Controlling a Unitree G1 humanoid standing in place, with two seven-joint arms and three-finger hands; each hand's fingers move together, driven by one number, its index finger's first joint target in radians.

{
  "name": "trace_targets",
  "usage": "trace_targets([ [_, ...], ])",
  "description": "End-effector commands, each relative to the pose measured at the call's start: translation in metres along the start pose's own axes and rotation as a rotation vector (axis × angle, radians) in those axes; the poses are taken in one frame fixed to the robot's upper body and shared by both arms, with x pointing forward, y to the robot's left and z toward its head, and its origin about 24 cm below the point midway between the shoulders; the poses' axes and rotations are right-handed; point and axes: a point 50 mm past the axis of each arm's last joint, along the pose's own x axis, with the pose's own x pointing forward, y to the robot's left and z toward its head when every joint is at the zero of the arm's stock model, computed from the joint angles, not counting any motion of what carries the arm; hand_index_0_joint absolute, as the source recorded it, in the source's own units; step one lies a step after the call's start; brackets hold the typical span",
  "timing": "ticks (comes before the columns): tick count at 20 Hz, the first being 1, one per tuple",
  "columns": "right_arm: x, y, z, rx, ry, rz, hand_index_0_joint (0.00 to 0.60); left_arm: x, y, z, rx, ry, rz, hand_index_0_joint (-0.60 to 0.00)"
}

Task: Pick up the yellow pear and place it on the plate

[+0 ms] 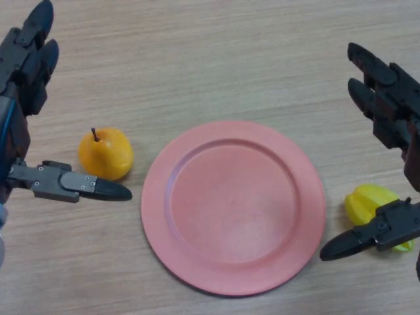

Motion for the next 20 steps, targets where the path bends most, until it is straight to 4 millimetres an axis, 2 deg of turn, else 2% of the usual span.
trace_targets([
  [1, -0.004, -0.017, 0.027, -0.124, -0.174, -0.109, 0.0, -0.002, 0.015, 0.027, 0.121, -0.19, 0.076, 0.0],
  [4, -0.003, -0.016, 0.027, -0.125, -0.172, -0.119, 0.0, -0.004, 0.013, 0.028, 0.12, -0.194, 0.064, 0.0],
  [7, -0.005, -0.016, 0.026, -0.131, -0.175, -0.128, 0.0, -0.008, 0.009, 0.031, 0.048, -0.178, 0.009, 0.0],
  [12, -0.006, -0.015, 0.021, -0.066, -0.163, -0.117, 0.0, -0.008, 0.015, 0.027, 0.018, -0.152, 0.03, 0.0],
  [16, -0.004, -0.009, 0.018, -0.031, -0.142, -0.088, 0.0, 0.004, 0.03, 0.015, 0.087, -0.18, 0.058, 0.0],
  [20, -0.003, -0.005, 0.016, -0.014, -0.13, -0.069, 0.0, 0.017, 0.041, -0.008, 0.128, -0.155, 0.111, 0.0],
])
